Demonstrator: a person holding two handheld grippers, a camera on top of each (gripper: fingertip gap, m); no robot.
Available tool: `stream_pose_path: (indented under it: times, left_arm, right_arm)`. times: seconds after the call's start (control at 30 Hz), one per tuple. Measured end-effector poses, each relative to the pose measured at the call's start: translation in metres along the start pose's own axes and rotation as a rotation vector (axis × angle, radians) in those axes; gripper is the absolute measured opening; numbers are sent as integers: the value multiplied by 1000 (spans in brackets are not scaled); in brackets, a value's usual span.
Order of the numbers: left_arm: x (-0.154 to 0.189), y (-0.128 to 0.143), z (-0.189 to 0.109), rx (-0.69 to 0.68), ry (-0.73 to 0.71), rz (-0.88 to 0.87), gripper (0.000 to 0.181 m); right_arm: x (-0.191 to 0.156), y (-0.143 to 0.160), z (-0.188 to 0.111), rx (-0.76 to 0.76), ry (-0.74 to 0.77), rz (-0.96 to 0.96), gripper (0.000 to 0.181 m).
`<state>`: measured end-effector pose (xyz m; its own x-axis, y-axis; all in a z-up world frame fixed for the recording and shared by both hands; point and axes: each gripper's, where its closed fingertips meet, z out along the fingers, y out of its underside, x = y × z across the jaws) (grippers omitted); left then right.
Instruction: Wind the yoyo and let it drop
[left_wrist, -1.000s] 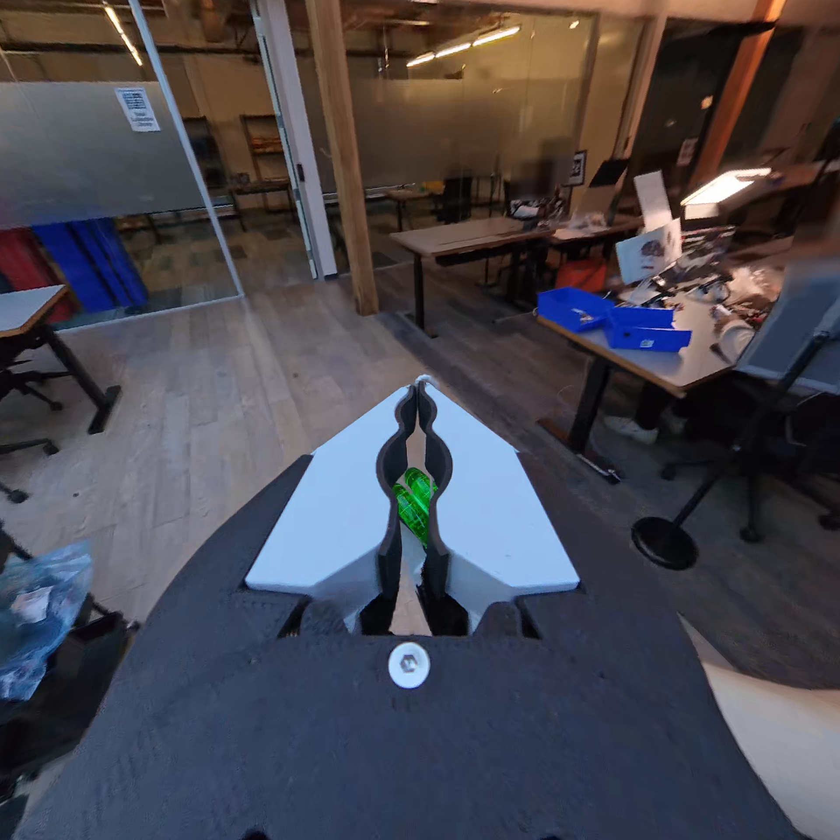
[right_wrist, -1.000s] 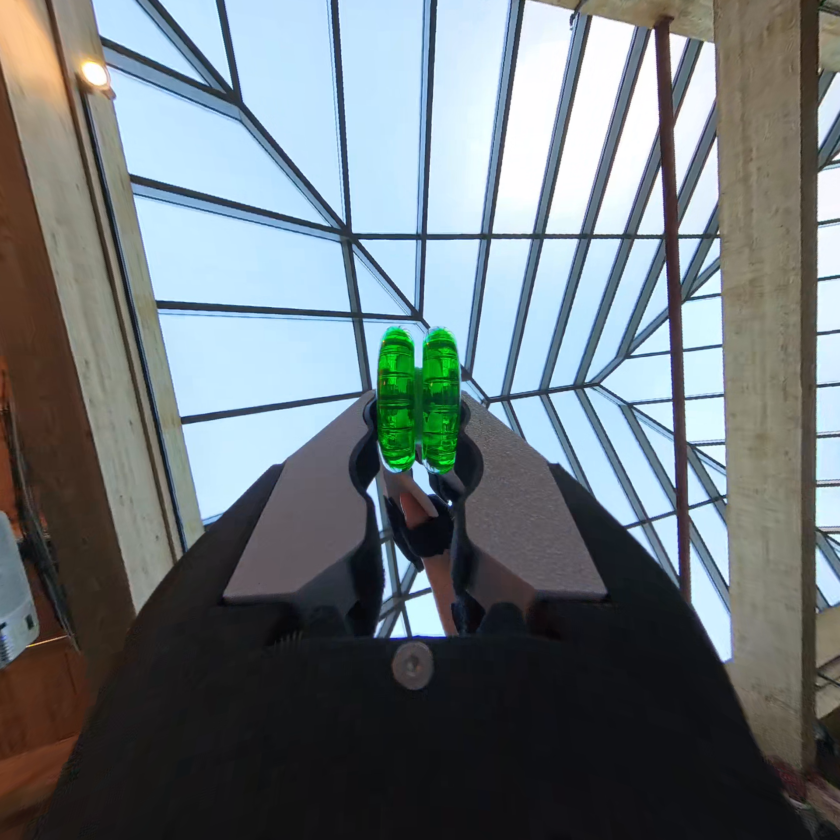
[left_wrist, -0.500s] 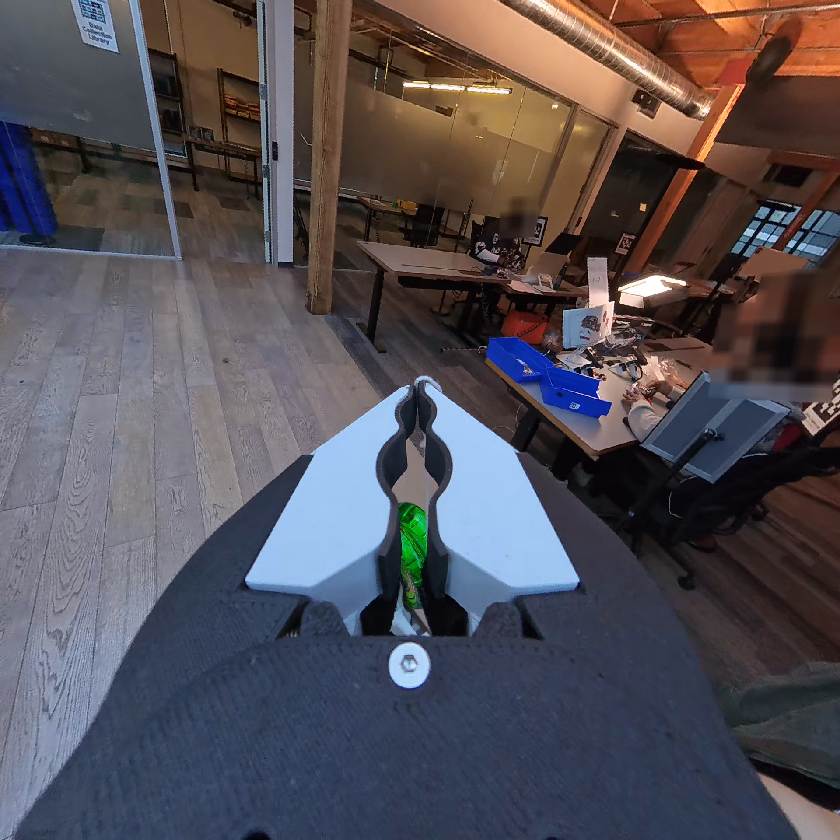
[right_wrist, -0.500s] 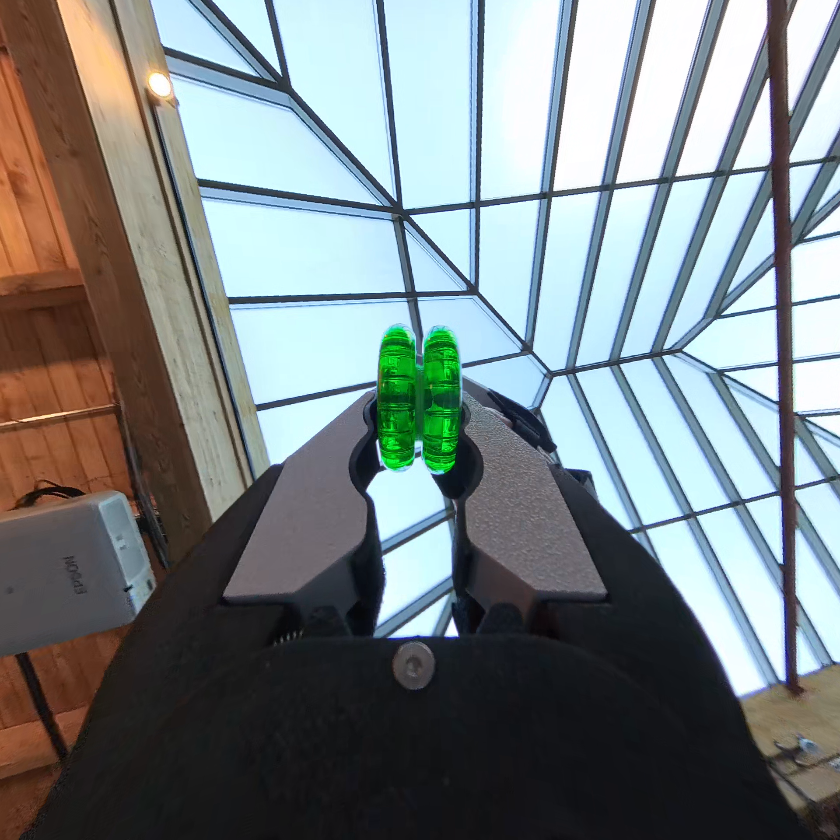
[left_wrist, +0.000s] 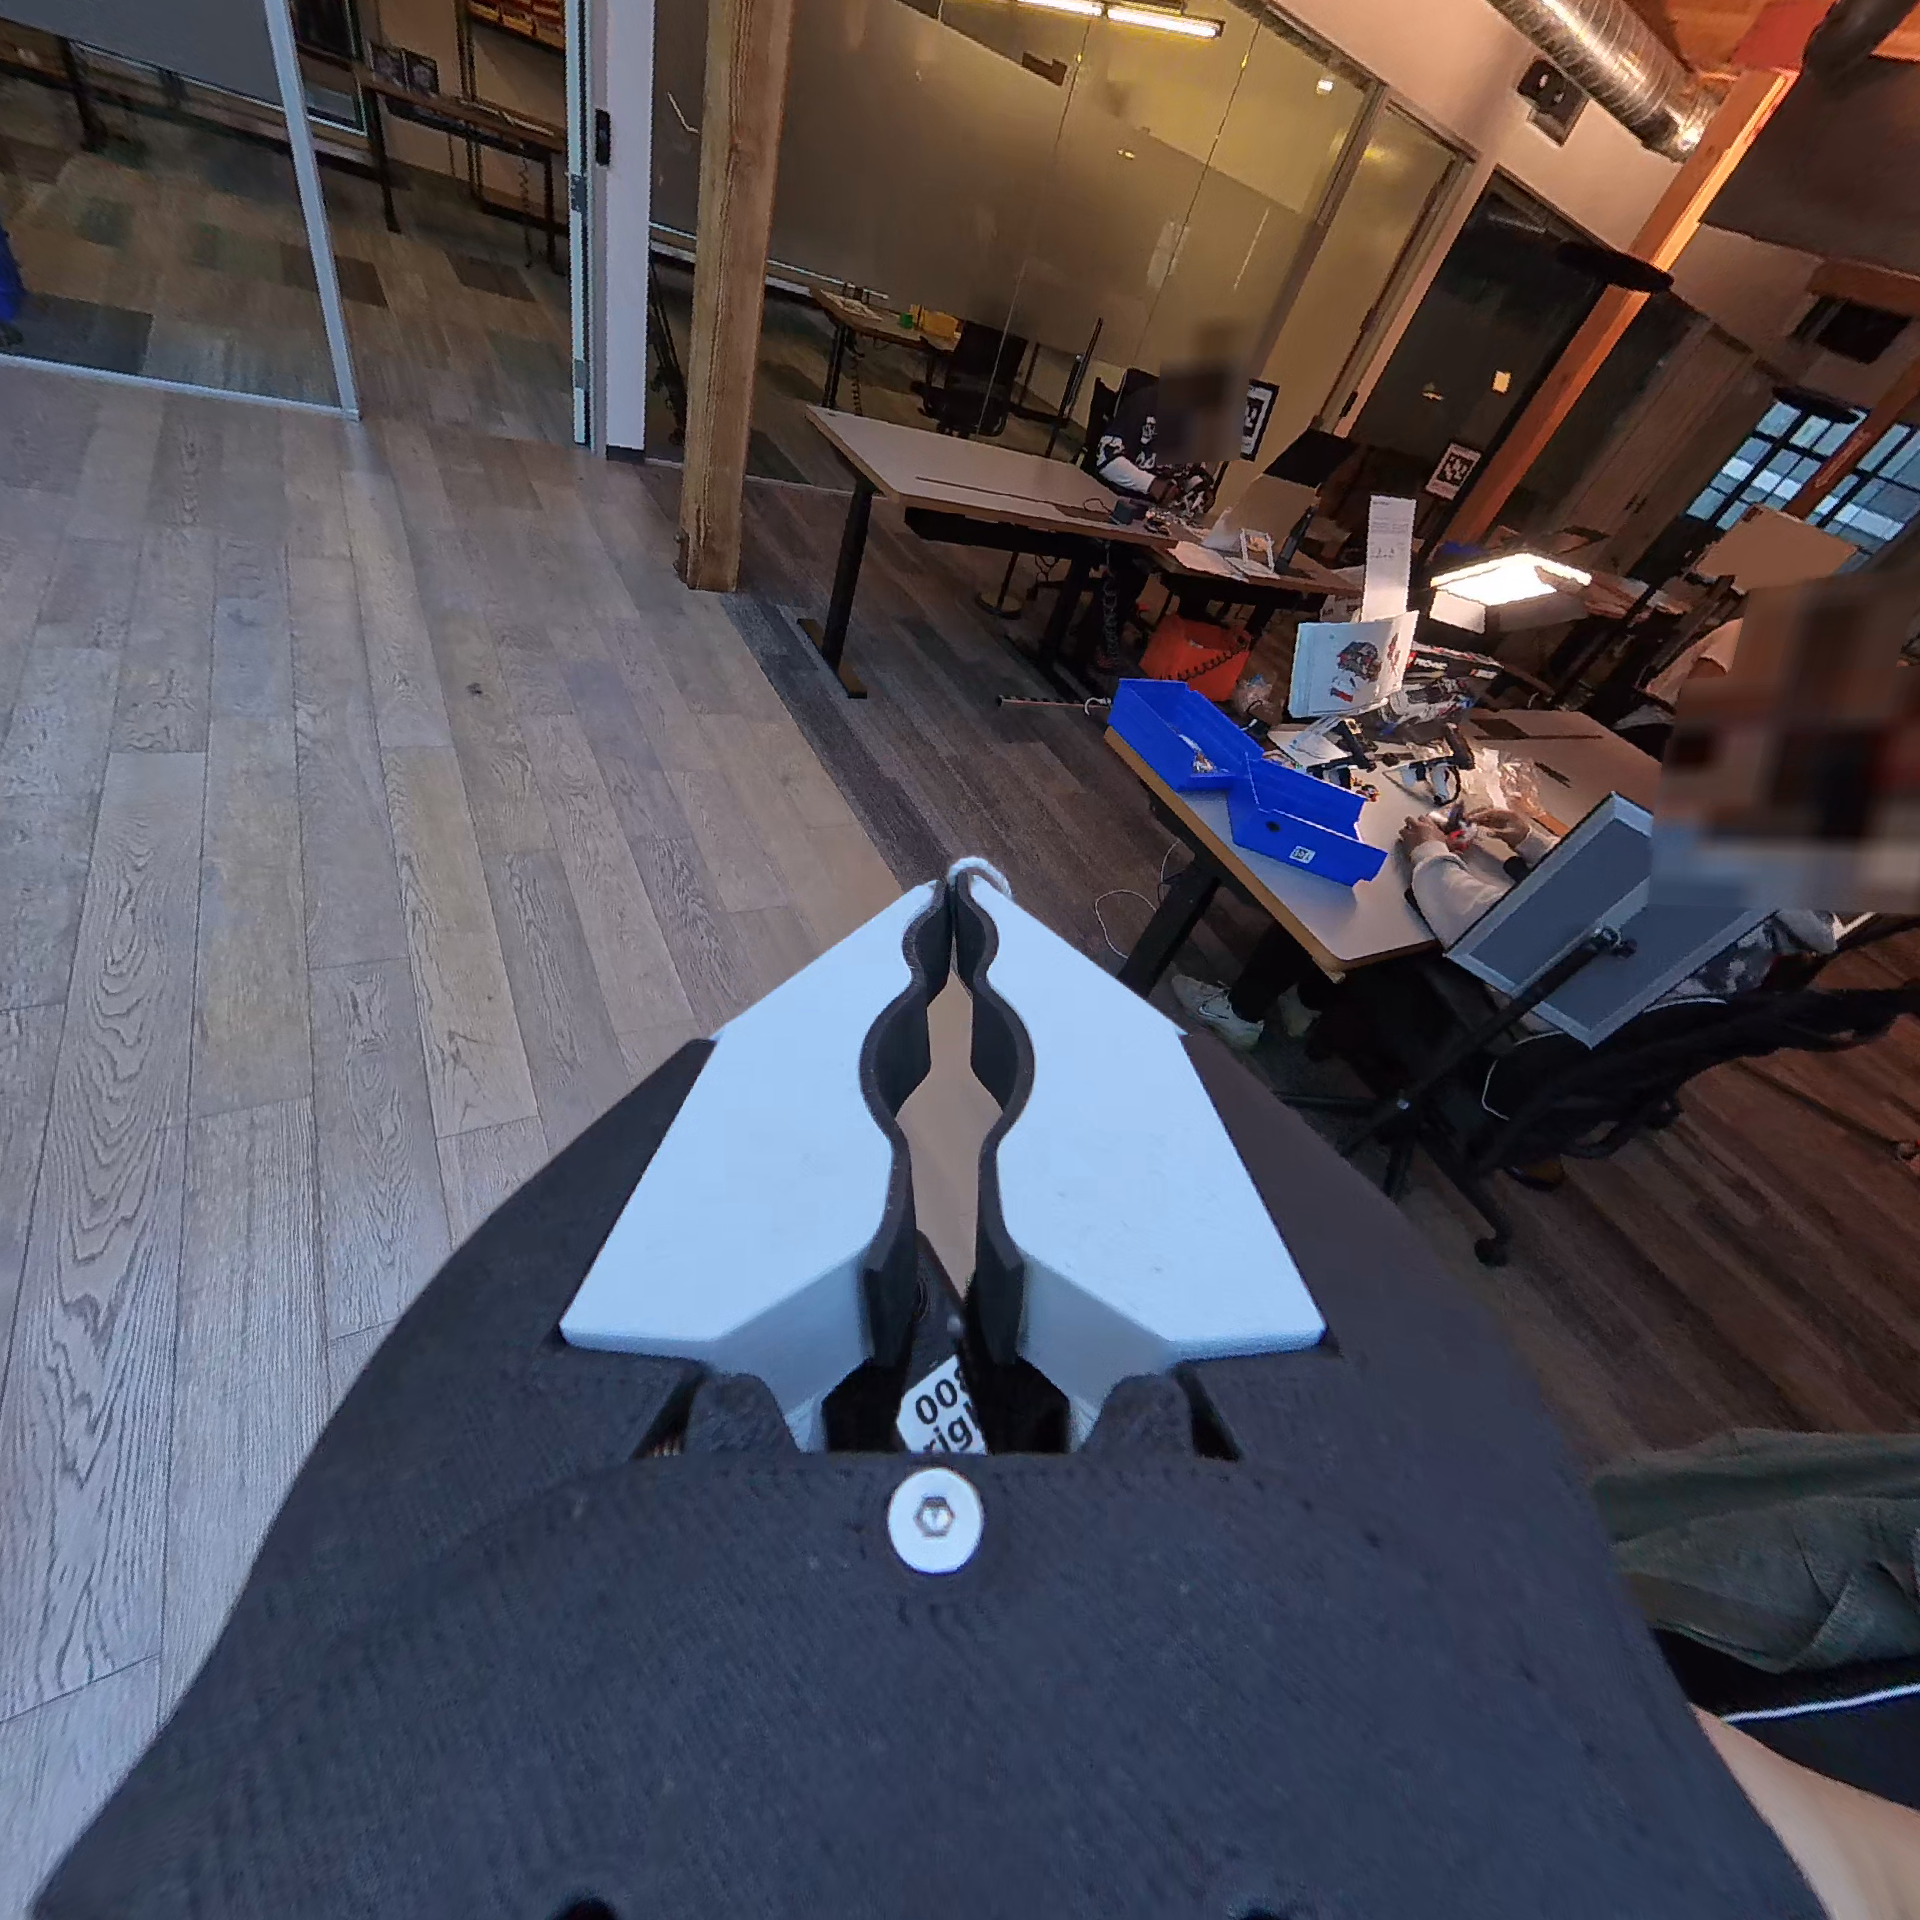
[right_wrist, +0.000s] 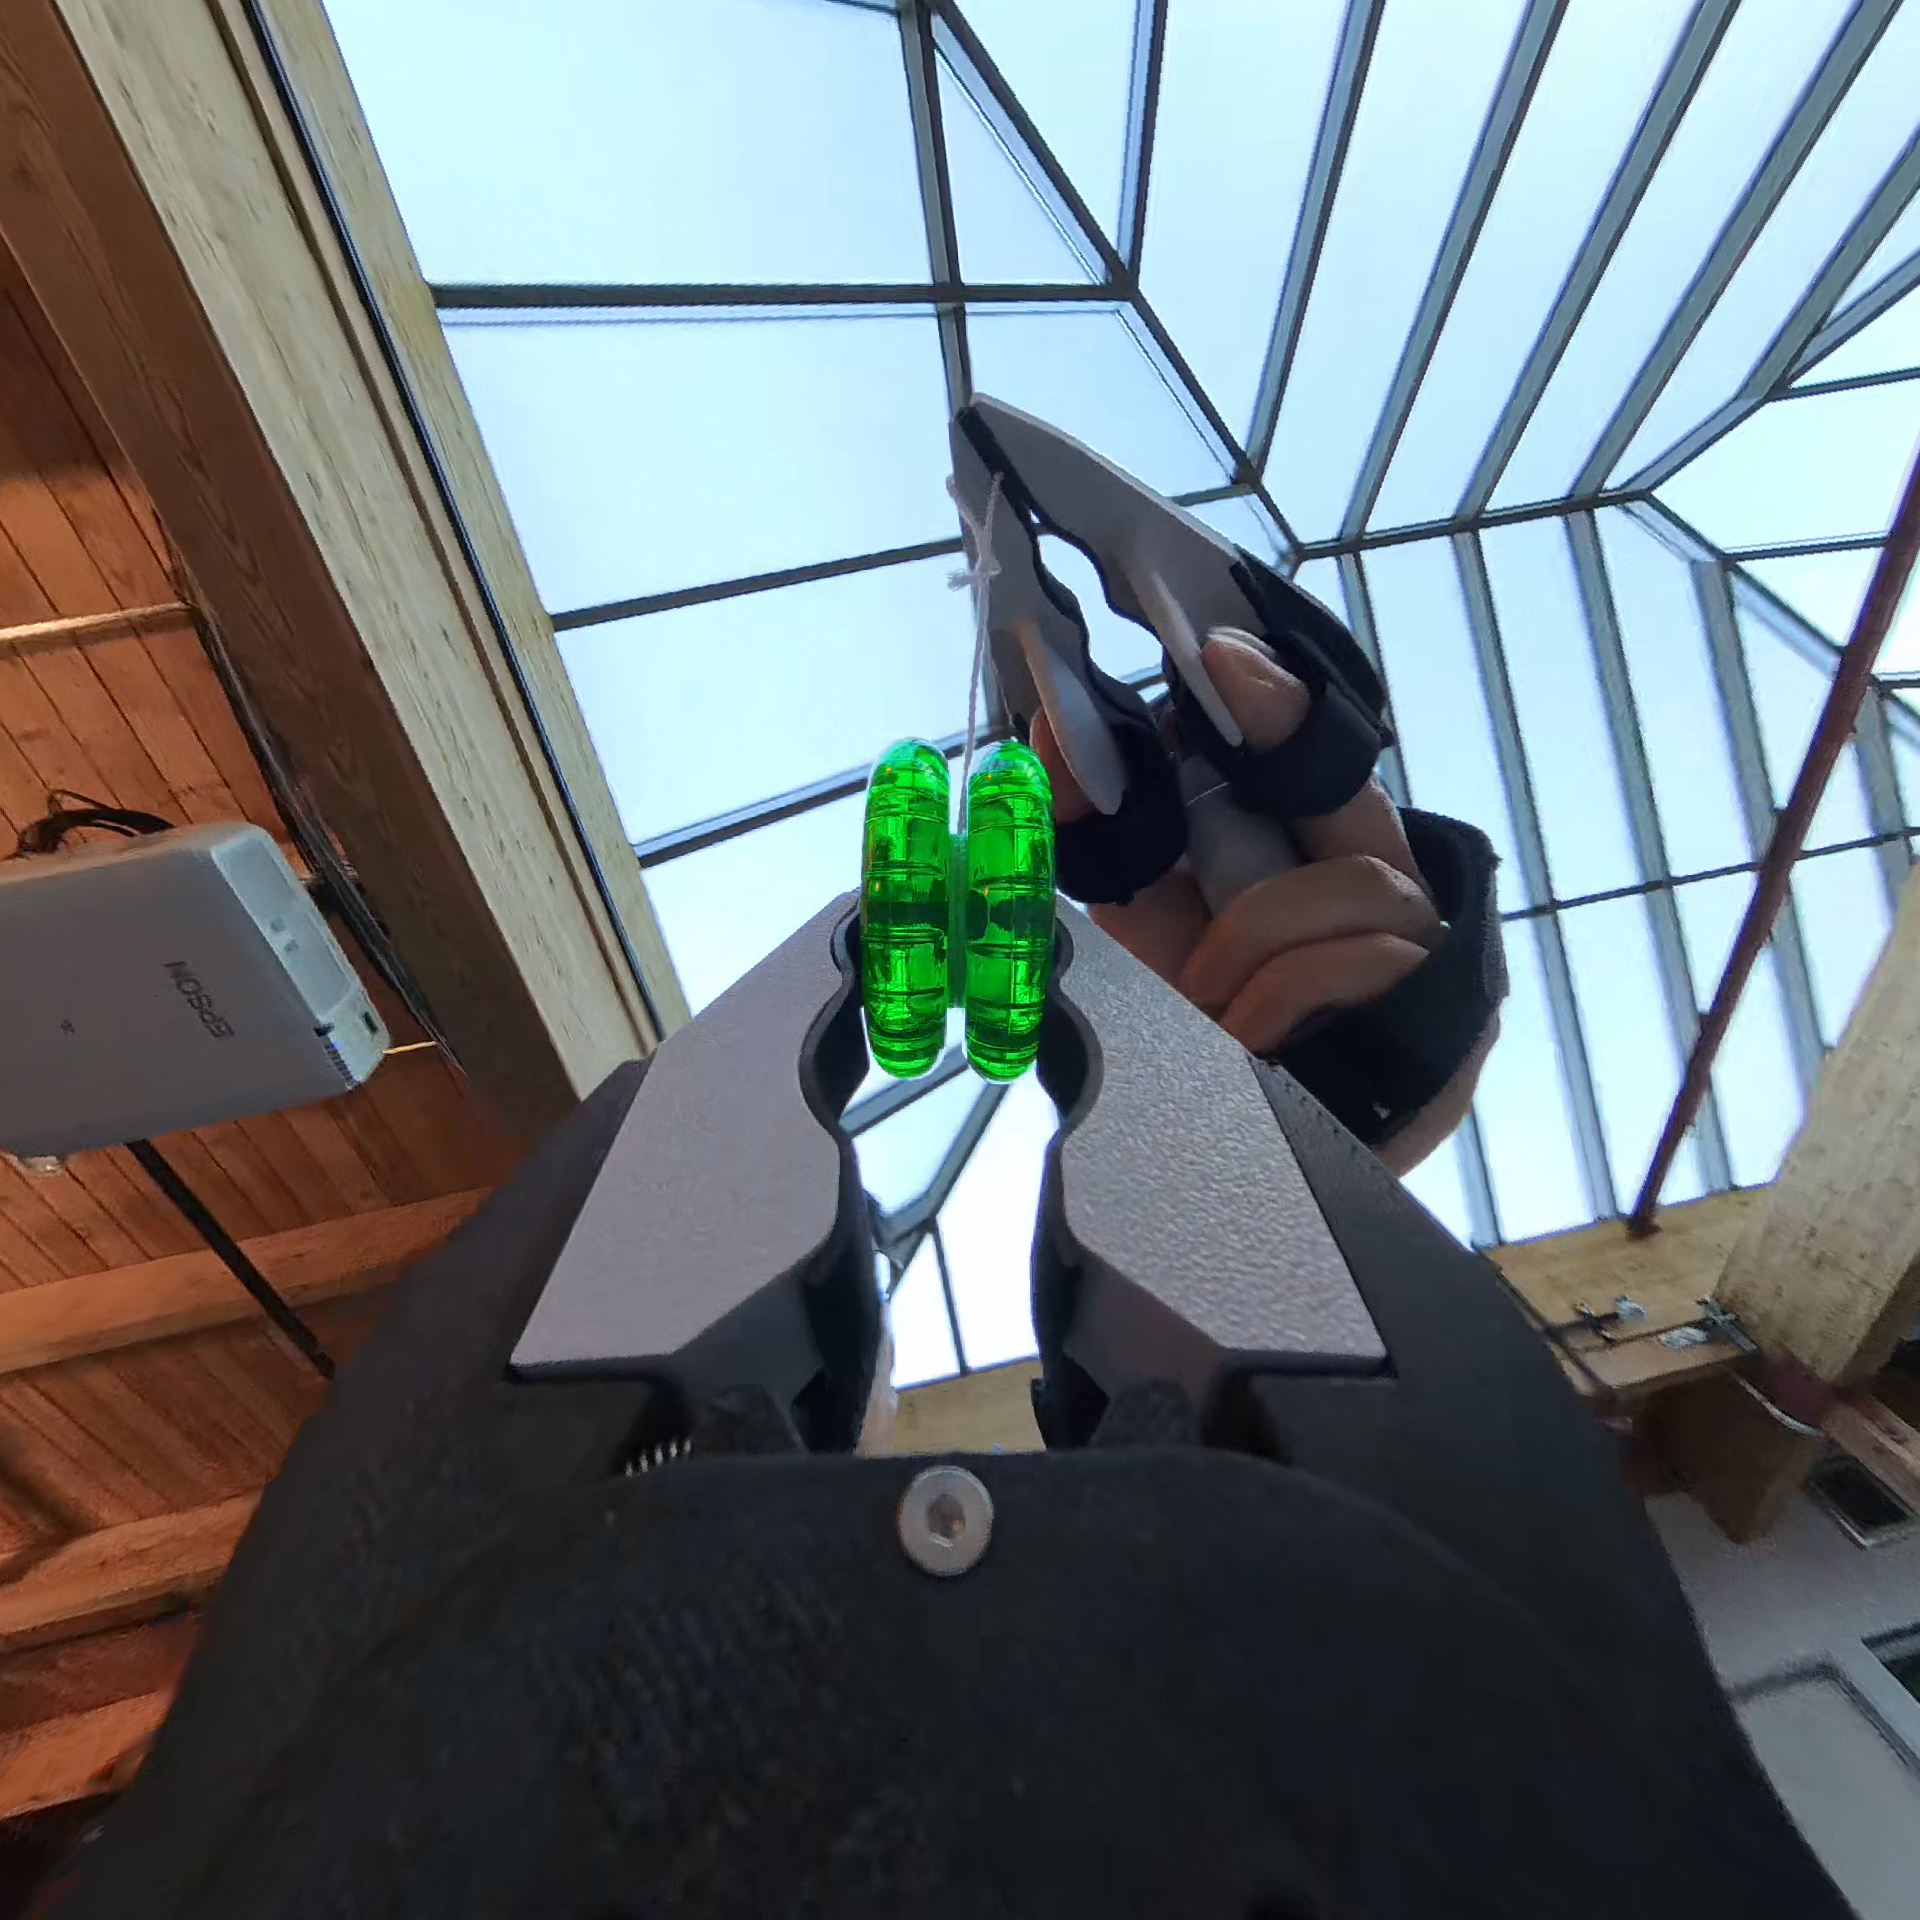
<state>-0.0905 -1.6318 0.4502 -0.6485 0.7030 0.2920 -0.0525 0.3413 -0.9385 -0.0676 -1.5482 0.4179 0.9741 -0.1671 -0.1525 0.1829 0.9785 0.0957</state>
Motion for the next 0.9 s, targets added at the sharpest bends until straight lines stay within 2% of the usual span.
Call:
stream_pose_path:
  times: [0.13,0.3,0.4,0.63,0.83,0.9]
  left_arm:
    - [5,8,-5,-21,40,3,0]
    - [16,17,-19,-46,131,-8,0]
    - [30,28,-26,-111,218,13,0]
    - [62,31,-53,-102,401,36,0]
    - [57,43,-57,-162,294,199,0]
    - [51,45,-54,-193,258,241,0]
  right_arm:
    - [21,6,-9,-169,286,-190,25]
    - [23,24,-19,-497,549,-439,27]
    - [26,32,-27,-700,712,-600,26]
    - [26,25,-34,-1033,1016,-1017,27]
    - [29,15,-36,-1282,1187,-1384,27]
    - [33,10,-36,-1317,1255,-1478,27]
